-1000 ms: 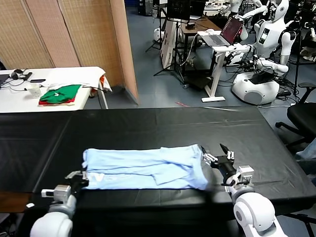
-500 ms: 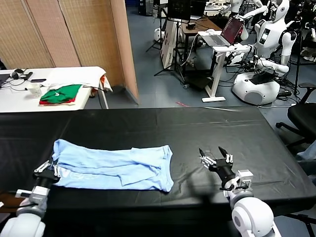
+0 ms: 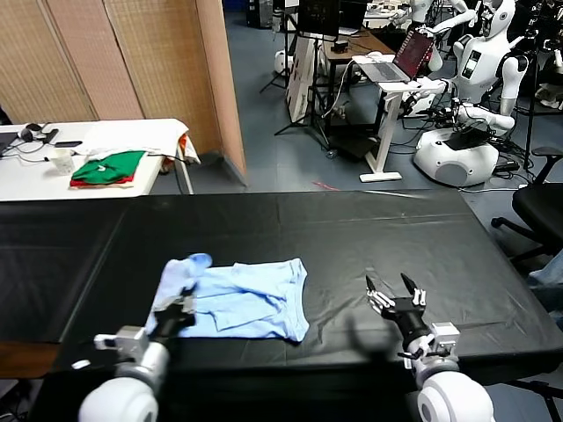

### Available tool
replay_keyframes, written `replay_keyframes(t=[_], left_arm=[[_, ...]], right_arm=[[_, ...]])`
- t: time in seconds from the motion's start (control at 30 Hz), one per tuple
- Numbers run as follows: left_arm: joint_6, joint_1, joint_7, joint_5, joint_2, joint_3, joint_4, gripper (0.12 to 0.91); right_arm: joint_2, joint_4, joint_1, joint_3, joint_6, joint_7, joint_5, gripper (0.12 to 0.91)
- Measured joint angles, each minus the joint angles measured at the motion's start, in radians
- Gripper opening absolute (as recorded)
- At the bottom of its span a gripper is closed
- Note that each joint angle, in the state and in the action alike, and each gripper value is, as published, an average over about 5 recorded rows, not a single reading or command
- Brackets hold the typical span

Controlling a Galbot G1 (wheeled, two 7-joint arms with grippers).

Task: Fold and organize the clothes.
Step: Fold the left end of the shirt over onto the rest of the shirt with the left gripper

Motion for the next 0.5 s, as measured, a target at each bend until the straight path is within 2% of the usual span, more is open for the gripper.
replay_keyframes(t=[0.27, 0.5], left_arm=[[-0.001, -0.093, 0.006, -0.077, -0.061, 0.149, 0.044, 0.197], [-0.001, -0.142, 0.005, -0.071, -0.084, 0.218, 0.075, 0.197]], right_arm=[[0.030, 0.002, -0.038, 0.020, 0.008, 0.000, -0.028, 0.907], [0.043, 0.009, -0.053, 0.020, 0.010, 0.000, -0.039, 0.907]])
